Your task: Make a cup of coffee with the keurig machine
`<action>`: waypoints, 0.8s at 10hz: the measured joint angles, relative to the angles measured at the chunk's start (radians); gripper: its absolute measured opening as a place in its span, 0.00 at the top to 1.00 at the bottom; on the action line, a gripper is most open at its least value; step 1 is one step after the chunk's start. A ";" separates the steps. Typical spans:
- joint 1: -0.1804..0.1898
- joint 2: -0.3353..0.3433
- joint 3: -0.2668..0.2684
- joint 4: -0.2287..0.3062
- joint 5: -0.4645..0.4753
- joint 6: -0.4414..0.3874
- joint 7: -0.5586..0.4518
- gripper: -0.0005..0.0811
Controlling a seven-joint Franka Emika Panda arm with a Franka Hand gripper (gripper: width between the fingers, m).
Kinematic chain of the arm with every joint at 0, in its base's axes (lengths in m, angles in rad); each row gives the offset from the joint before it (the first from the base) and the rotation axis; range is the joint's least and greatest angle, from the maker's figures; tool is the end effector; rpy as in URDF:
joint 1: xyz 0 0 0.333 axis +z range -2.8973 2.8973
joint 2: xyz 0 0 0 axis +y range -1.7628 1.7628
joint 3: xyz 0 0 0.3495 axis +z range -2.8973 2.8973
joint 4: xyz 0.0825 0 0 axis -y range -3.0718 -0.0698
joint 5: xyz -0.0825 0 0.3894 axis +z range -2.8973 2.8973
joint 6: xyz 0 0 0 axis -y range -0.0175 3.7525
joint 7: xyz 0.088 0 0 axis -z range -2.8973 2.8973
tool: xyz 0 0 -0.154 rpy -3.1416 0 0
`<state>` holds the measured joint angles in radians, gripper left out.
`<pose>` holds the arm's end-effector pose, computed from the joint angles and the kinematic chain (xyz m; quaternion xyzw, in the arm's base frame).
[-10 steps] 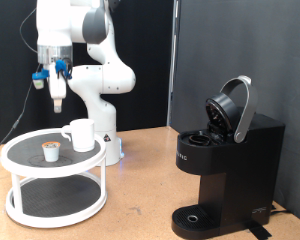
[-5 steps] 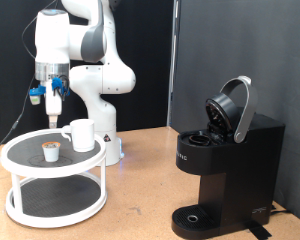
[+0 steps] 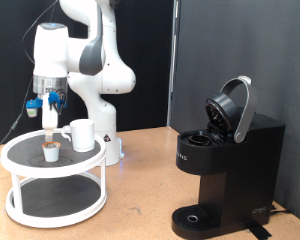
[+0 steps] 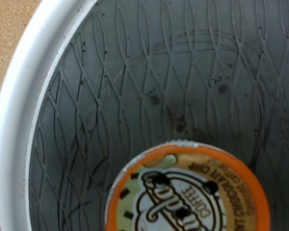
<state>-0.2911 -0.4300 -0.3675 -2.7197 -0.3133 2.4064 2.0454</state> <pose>0.3030 -0.2354 0.3378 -0.3345 0.9402 -0.0634 0.0078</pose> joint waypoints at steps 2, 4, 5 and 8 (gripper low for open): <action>-0.002 0.021 0.000 -0.010 0.000 0.030 0.000 0.09; -0.002 0.034 -0.001 -0.020 0.000 0.051 -0.001 0.09; -0.002 0.039 -0.002 -0.026 0.000 0.064 -0.003 0.09; -0.002 0.041 -0.002 -0.045 0.000 0.085 -0.005 0.09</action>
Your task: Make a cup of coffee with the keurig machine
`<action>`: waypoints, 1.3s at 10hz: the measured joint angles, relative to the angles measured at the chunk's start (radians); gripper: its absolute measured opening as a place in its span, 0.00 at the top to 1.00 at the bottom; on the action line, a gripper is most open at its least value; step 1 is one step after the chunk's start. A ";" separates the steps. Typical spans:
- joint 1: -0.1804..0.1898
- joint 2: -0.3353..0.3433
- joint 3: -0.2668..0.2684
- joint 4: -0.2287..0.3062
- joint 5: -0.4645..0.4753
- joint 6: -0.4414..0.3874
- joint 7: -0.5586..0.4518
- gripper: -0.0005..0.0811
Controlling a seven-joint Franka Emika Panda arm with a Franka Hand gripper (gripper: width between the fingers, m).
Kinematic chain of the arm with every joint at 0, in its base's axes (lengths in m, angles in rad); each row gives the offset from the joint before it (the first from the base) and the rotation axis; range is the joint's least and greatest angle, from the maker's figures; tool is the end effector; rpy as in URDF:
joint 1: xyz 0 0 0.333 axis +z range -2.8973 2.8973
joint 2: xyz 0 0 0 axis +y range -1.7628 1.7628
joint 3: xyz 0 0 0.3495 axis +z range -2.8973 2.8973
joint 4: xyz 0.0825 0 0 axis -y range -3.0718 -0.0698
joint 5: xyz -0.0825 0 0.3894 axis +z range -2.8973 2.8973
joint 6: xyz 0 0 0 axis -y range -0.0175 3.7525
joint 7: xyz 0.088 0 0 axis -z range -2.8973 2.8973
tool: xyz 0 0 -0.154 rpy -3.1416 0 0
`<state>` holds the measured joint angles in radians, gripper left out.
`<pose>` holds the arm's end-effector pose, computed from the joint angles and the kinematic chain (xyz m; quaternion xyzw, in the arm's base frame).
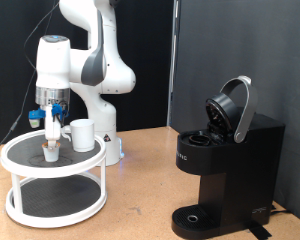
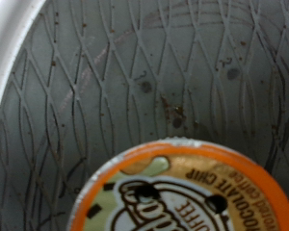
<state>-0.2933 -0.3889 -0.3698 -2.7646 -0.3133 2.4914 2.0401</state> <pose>0.3018 -0.2290 0.3123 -0.3410 0.9380 -0.0615 0.0100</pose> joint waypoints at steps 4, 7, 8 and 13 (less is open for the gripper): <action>0.000 0.003 0.000 -0.011 0.000 0.005 0.000 0.23; 0.000 0.007 0.001 -0.009 0.000 0.009 0.003 0.43; 0.000 0.007 0.001 -0.006 0.000 0.003 0.004 0.56; 0.005 -0.060 0.001 0.103 0.098 -0.246 -0.060 0.56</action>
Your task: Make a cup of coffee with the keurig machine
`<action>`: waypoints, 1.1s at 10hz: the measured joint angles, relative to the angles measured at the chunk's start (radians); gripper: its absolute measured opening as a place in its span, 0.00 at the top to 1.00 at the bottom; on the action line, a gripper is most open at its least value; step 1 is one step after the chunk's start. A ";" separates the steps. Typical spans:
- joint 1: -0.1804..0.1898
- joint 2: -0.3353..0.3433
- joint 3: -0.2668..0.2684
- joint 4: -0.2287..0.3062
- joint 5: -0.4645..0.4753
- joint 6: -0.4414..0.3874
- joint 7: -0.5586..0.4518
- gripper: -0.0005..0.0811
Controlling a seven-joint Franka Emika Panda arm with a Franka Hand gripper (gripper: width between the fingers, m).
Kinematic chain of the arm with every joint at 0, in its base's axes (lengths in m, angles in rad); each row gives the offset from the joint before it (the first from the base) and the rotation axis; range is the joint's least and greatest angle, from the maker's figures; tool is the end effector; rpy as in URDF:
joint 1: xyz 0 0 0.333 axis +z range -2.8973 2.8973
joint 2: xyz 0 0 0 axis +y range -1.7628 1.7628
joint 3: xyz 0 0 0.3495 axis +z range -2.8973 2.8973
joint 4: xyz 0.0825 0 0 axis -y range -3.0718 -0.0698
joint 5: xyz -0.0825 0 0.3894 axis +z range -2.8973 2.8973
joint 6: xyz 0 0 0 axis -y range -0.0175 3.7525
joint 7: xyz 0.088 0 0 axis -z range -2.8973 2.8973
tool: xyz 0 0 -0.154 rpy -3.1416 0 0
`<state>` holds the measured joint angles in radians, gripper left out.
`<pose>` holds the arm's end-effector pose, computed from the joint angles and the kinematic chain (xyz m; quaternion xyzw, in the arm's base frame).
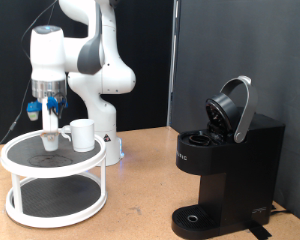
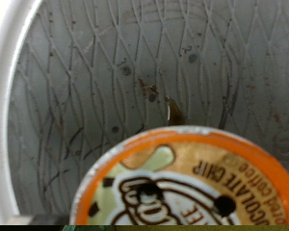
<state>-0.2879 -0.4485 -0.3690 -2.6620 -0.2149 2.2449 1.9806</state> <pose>0.2971 -0.2350 0.3539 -0.3290 0.9443 -0.0095 0.0003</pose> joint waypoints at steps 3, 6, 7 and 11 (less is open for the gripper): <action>-0.002 -0.039 0.000 0.032 0.001 -0.072 -0.018 0.56; 0.019 -0.038 -0.017 0.060 0.149 -0.111 -0.060 0.56; 0.044 -0.039 -0.035 0.089 0.251 -0.137 -0.089 0.56; 0.126 -0.042 -0.039 0.156 0.564 -0.145 -0.015 0.56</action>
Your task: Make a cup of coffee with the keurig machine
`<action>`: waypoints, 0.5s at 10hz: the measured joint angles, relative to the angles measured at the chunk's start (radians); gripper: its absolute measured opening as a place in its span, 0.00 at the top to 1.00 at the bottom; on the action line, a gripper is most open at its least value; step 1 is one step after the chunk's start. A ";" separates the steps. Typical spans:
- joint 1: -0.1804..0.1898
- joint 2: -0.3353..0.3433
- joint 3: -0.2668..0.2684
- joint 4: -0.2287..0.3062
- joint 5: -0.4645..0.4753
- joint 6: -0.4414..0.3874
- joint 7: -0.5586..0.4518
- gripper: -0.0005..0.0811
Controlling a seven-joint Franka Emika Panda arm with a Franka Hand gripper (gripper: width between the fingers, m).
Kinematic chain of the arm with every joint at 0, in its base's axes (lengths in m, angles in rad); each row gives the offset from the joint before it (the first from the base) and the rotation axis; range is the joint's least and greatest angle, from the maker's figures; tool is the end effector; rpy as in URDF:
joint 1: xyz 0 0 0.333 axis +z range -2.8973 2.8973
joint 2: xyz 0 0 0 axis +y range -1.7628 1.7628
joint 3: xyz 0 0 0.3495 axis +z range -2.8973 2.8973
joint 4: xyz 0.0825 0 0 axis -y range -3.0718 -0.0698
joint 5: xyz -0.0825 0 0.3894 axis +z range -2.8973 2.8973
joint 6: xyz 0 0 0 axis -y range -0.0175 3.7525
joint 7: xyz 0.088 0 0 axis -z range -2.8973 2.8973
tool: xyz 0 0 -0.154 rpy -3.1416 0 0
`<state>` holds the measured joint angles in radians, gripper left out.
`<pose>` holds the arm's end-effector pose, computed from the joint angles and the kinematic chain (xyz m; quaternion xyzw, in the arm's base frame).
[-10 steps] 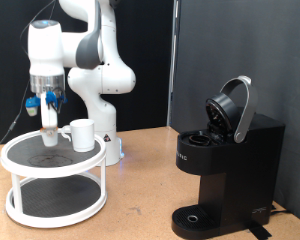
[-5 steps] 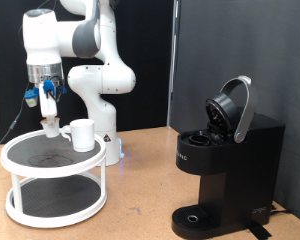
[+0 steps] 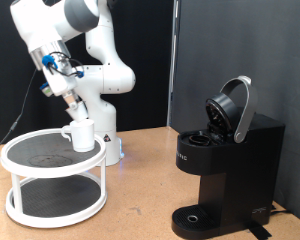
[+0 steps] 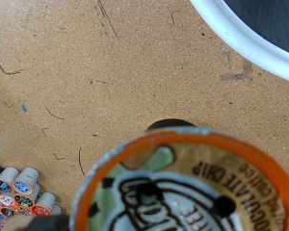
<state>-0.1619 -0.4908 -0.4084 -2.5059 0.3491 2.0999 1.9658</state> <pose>0.3530 -0.1922 0.4361 -0.2267 0.9428 0.1483 0.1944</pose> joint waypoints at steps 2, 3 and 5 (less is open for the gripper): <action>0.002 0.001 -0.003 0.001 0.021 -0.024 -0.009 0.56; 0.015 0.004 -0.011 0.017 0.077 -0.082 -0.012 0.56; 0.065 0.035 -0.020 0.086 0.173 -0.223 -0.028 0.56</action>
<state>-0.0970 -0.4557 -0.4286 -2.4197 0.5218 1.8772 1.9375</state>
